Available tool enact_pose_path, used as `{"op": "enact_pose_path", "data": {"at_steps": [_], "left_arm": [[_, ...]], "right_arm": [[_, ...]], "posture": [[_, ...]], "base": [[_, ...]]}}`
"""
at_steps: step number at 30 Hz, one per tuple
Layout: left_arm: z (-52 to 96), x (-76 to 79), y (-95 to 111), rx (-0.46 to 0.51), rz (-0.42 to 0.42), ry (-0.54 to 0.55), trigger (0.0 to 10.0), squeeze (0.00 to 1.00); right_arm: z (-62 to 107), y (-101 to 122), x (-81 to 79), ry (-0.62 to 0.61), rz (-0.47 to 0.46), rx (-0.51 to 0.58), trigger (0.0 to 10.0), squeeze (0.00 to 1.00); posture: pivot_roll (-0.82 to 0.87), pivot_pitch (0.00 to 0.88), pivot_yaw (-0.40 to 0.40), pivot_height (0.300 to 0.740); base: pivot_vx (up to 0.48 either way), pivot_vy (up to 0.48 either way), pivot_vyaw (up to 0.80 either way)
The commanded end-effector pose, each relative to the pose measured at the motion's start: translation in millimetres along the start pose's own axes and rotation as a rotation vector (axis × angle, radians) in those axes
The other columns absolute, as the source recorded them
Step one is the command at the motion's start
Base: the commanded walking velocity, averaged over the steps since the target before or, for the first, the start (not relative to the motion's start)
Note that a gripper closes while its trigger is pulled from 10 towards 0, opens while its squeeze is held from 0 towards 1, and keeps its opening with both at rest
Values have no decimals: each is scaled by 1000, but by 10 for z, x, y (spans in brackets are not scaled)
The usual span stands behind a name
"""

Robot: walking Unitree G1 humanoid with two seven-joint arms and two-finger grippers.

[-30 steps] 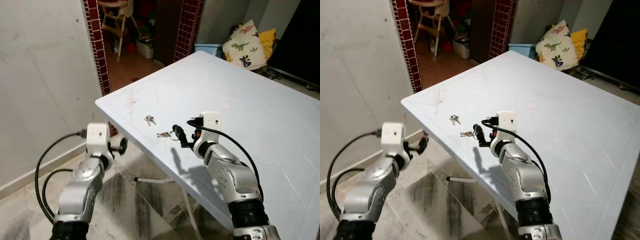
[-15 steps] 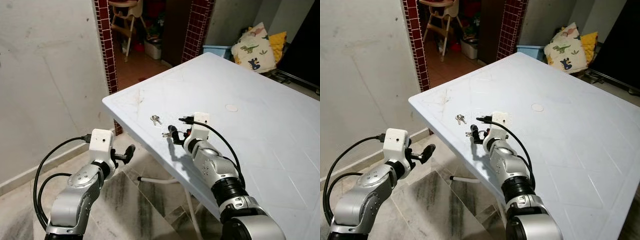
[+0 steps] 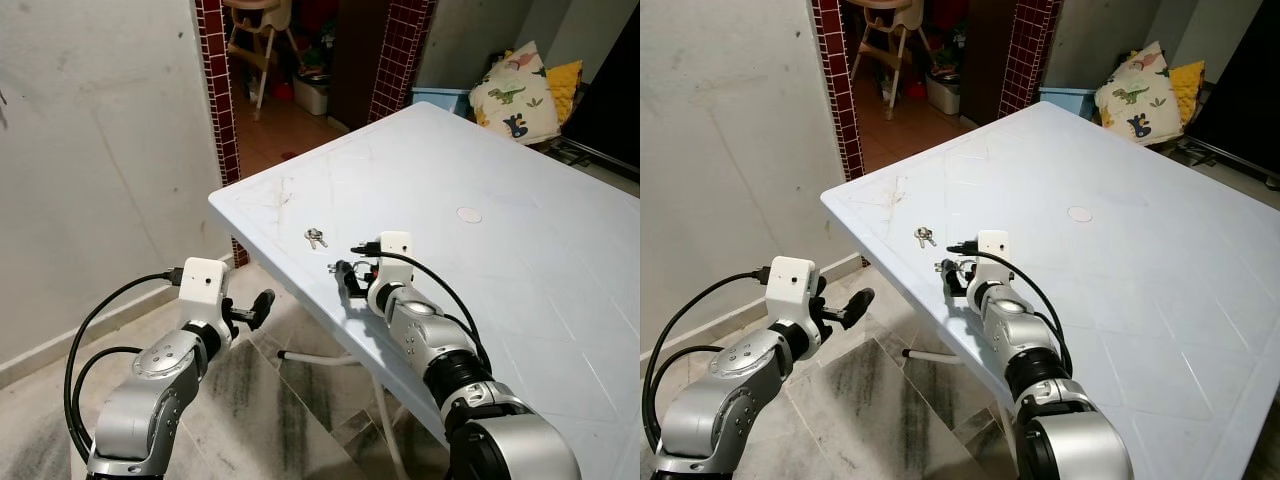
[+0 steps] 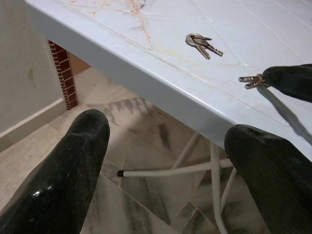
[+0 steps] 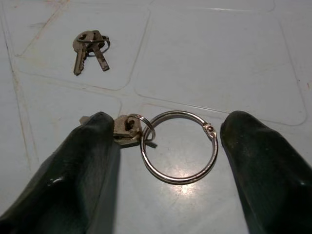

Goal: Hang keys on a hook

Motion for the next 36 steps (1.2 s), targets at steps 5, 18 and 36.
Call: {"op": "enact_pose_path", "data": {"at_steps": [5, 18, 36], "left_arm": [[4, 6, 56, 13, -5, -4, 10000, 0], [-14, -6, 82, 26, -1, 6, 10000, 0], [-20, 21, 81, 31, 4, 5, 10000, 0]], "right_arm": [[-15, 27, 25, 5, 8, 1, 0, 0], [-12, 58, 49, 39, -28, 23, 0, 0], [1, 52, 88, 44, -84, 46, 0, 0]], "posture": [[252, 47, -67, 740], [250, 37, -73, 740], [245, 25, -80, 740]], "base": [[0, 0, 0], [0, 0, 0], [0, 0, 0]]}}
Point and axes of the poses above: a point about 5 cm out from each wrist's last joint towards the gripper, its own z axis pointing back from the gripper into the wrist, its own y axis along the axis of the wrist's last joint, x = y × z, the point moved 1 cm from there along -z, pointing out of the wrist towards the gripper, and after that the axes turned 11 degrees about -z, right-handed, at the moved point
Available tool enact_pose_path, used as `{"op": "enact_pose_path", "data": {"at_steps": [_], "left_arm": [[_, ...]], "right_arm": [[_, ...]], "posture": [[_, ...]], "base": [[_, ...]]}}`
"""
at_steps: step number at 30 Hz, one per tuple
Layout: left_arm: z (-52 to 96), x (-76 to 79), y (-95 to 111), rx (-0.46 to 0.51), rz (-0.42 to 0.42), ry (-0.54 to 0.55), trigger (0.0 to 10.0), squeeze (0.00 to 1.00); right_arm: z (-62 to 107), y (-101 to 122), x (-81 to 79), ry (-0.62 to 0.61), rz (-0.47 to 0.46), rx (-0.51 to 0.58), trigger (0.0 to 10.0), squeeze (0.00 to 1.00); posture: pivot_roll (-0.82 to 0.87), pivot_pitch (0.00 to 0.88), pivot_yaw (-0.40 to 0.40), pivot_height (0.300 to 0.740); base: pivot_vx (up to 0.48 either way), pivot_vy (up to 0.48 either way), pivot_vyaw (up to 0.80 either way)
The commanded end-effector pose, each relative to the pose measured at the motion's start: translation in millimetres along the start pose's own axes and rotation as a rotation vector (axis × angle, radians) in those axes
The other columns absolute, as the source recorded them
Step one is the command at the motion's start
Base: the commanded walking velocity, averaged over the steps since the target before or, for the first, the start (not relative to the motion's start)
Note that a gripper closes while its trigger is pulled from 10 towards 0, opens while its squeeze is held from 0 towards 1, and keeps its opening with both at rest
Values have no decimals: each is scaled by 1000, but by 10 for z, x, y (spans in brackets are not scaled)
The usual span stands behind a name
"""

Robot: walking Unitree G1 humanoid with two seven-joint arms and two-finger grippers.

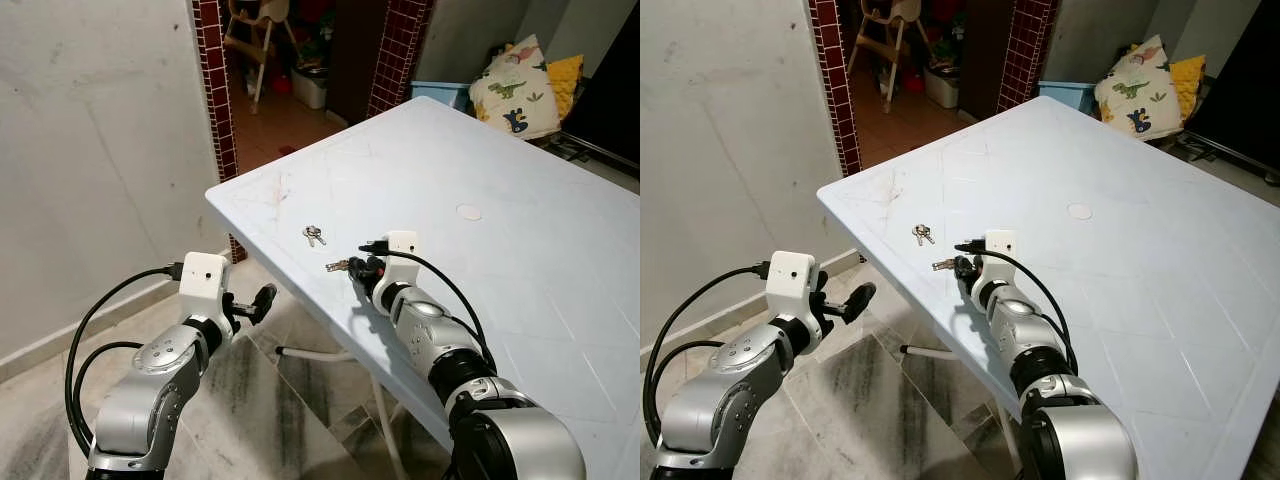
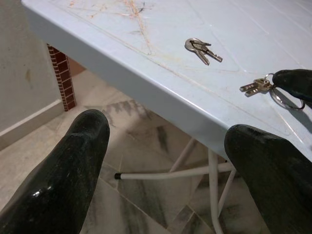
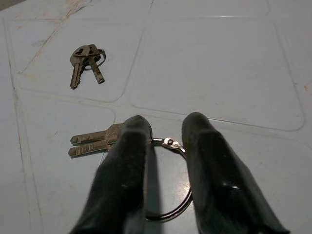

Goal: Hang keys on a hook

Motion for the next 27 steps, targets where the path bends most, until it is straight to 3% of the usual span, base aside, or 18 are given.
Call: {"op": "enact_pose_path", "data": {"at_steps": [1, 9, 19, 20, 21, 24, 26, 27], "left_arm": [[0, 25, 16, 8, -2, -1, 10000, 0], [-10, 17, 20, 10, -2, 0, 10000, 0], [-31, 34, 22, 15, 1, -3, 10000, 0], [-30, 37, 23, 16, 2, -3, 10000, 0], [-30, 42, 25, 19, 4, -5, 10000, 0], [-30, 45, 26, 20, 6, -6, 10000, 0], [-32, 45, 26, 21, 6, -6, 10000, 0], [-32, 45, 26, 21, 6, -6, 10000, 0]], "right_arm": [[2, 28, 39, -9, -15, 8, 0, 0], [6, 34, 54, -13, -25, 14, 0, 0], [23, 193, 133, -37, -42, 93, 0, 0], [25, 206, 121, -22, -28, 102, 4549, 0], [28, 222, 89, 8, -19, 116, 10000, 1000], [30, 227, 67, 28, -20, 121, 10000, 1000], [39, 190, -84, 143, 18, 123, 10000, 1000], [39, 190, -84, 143, 18, 123, 10000, 1000]], "posture": [[245, 25, -80, 740], [244, 15, -79, 740], [238, 10, -81, 740], [238, 10, -81, 740], [238, 10, -81, 740], [238, 10, -81, 740], [233, 5, -78, 740], [233, 5, -78, 740]], "base": [[0, 0, 0], [0, 0, 0], [0, 0, 0], [0, 0, 0], [0, 0, 0], [0, 0, 0], [0, 0, 0], [0, 0, 0]]}}
Point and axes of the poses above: a point about 5 cm out from each wrist's last joint towards the gripper, its own z axis pointing back from the gripper into the wrist, its own y axis along the axis of the wrist's last joint, x = y × z, the point moved 1 cm from there along -z, pointing out of the wrist towards the gripper, and after that the axes turned 11 degrees about -z, right-handed, at the moved point
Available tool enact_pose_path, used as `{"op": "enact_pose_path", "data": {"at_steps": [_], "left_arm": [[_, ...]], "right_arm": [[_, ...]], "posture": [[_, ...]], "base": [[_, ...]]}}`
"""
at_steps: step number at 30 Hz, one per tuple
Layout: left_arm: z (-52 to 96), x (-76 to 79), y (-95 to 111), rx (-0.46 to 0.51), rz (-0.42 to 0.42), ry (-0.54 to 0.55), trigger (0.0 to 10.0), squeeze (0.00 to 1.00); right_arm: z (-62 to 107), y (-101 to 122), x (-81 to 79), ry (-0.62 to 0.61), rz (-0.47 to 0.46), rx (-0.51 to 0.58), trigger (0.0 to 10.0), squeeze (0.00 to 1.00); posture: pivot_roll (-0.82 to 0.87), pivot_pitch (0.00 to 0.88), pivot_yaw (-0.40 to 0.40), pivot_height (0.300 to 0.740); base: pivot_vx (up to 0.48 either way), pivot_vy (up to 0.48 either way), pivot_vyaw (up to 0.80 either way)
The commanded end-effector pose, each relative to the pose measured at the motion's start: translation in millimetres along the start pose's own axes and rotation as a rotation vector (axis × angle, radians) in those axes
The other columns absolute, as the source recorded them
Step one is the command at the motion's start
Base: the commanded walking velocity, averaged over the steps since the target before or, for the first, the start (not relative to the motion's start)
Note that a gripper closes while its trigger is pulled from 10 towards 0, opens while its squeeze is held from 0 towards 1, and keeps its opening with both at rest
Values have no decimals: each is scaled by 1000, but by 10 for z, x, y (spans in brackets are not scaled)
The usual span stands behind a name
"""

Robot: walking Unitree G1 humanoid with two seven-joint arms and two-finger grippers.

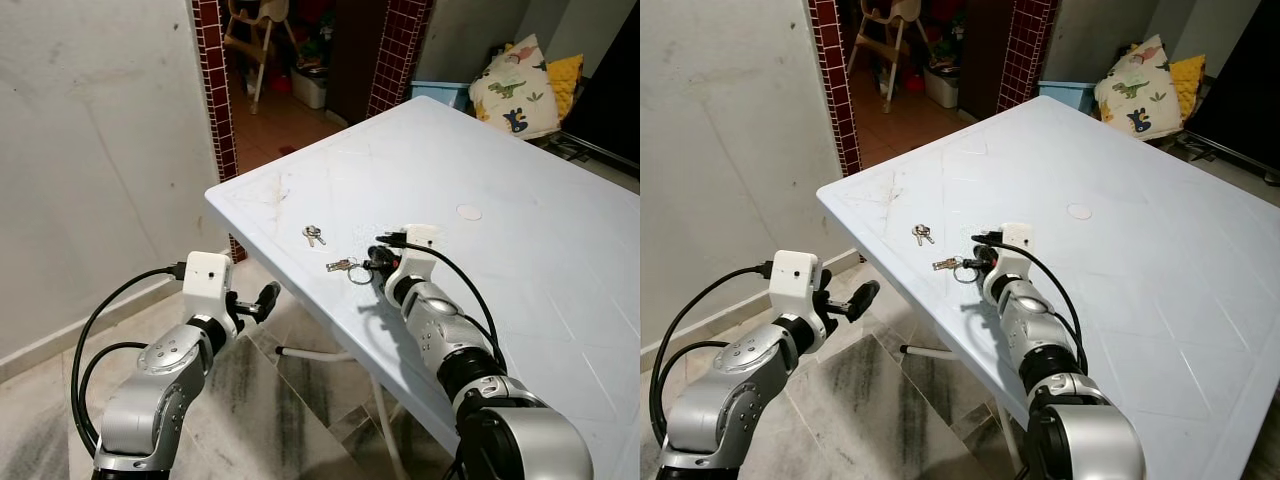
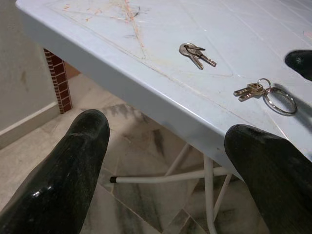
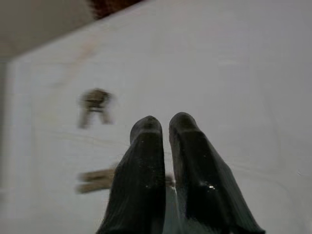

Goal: Hang keys on a hook

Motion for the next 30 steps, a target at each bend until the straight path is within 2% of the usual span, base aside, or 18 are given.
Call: {"op": "enact_pose_path", "data": {"at_steps": [1, 10, 16, 21, 26, 27, 28, 29, 30], "left_arm": [[-19, 10, 15, 5, -6, -2, 10000, 0], [-68, 4, 77, 20, -6, -4, 10000, 0], [-46, -21, 59, 17, -9, 2, 10000, 0], [-57, -35, 86, 21, -10, 1, 10000, 0], [-53, -17, 83, 21, -14, -6, 10000, 0], [-50, -15, 81, 21, -14, -6, 10000, 0], [-50, -14, 81, 21, -13, -6, 10000, 0], [-46, -11, 78, 20, -14, -7, 10000, 0], [-41, -6, 73, 18, -14, -9, 10000, 0]], "right_arm": [[0, 10, -87, 69, 16, 14, 10000, 1000], [-29, -72, -207, 103, 36, -15, 10000, 1000], [-46, -159, -159, -11, 119, -65, 10000, 1000], [-51, -193, -173, -35, 130, -69, 10000, 1000], [-28, -297, -149, -61, 100, -97, 10000, 1000], [-24, -306, -141, -66, 101, -100, 10000, 878], [-23, -309, -136, -70, 102, -102, 10000, 878], [-20, -318, -122, -80, 108, -109, 10000, 90], [-16, -327, -106, -92, 115, -118, 10000, 90]], "posture": [[233, 5, -77, 740], [245, 14, -80, 740], [252, 19, -79, 740], [251, 24, -70, 740], [255, 12, -68, 740], [255, 12, -68, 740], [258, 6, -68, 740], [258, 7, -67, 740], [258, 7, -67, 740]], "base": [[0, 0, 0], [0, 0, 0], [0, 0, 0], [0, 0, 0], [0, 0, 0], [0, 0, 0], [0, 0, 0], [0, 0, 0], [0, 0, 0]]}}
Point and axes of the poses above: a point about 5 cm out from each wrist's last joint towards the gripper, its own z axis pointing back from the gripper into the wrist, its own y axis along the axis of the wrist's last joint, x = y × z, the point moved 1 cm from there along -z, pointing out of the wrist towards the gripper, and after that the axes turned 11 degrees about -z, right-handed, at the moved point
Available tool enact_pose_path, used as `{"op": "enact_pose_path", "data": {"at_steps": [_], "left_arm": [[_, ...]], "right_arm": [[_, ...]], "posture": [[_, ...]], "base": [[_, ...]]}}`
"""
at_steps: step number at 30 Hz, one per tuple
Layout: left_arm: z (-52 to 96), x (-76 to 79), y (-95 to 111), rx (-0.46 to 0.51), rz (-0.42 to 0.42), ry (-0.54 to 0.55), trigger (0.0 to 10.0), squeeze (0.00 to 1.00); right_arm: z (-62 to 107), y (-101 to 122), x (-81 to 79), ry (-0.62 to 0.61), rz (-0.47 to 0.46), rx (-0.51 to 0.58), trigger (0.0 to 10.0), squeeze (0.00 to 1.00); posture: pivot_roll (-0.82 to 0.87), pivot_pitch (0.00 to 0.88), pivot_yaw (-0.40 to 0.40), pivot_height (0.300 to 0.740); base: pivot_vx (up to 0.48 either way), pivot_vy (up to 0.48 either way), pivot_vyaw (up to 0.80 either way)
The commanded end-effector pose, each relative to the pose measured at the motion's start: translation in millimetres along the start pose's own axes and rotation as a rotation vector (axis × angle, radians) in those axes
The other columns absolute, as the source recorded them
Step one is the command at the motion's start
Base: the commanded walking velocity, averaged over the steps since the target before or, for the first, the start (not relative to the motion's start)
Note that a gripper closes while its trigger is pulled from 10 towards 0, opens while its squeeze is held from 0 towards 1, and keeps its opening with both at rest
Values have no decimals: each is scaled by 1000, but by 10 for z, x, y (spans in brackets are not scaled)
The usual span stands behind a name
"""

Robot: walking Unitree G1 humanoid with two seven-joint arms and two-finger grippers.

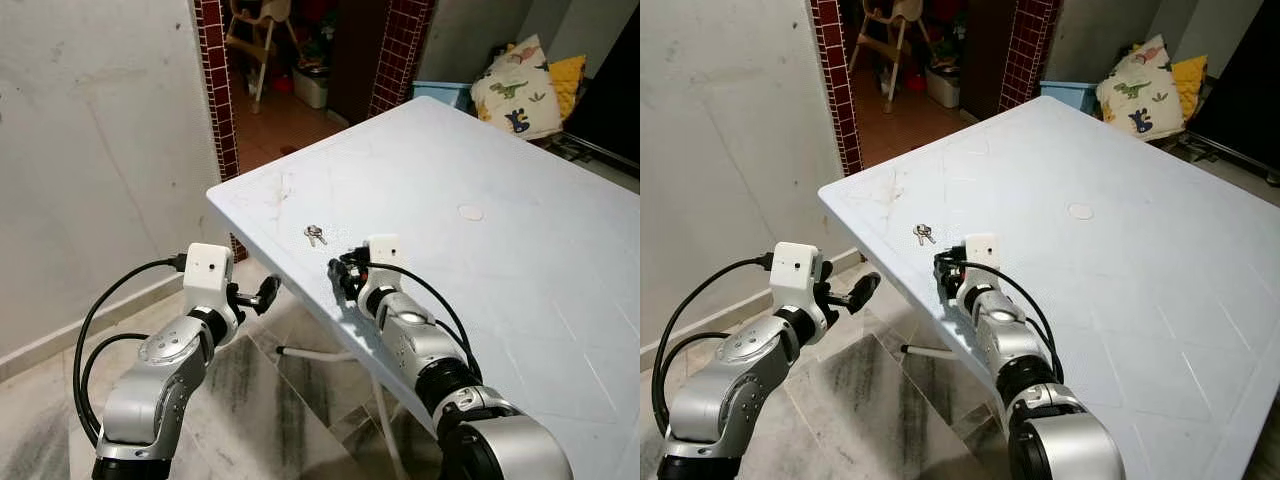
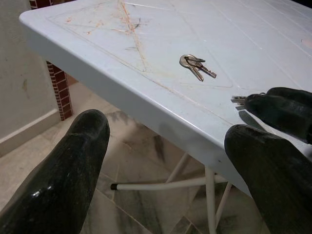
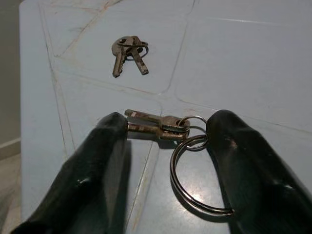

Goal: Hang keys on a hook

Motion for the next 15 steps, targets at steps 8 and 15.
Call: {"op": "enact_pose_path", "data": {"at_steps": [8, 15], "left_arm": [[5, 4, 8, 0, -8, -5, 10000, 0], [11, 13, -8, -2, -6, -4, 10000, 0]], "right_arm": [[-1, -58, 30, -22, 8, -45, 1961, 0], [26, -97, 95, -41, 15, -51, 0, 0]], "posture": [[261, 0, -69, 740], [256, 0, -72, 740]], "base": [[0, 0, 0], [0, 0, 0]]}}
Point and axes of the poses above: a point about 5 cm out from each wrist's last joint towards the gripper, its own z axis pointing back from the gripper into the wrist, its own y axis along the axis of the wrist's last joint, x = y × z, the point moved 1 cm from there along -z, pointing out of the wrist towards the gripper, and after that the axes turned 11 degrees about -z, right-handed, at the moved point
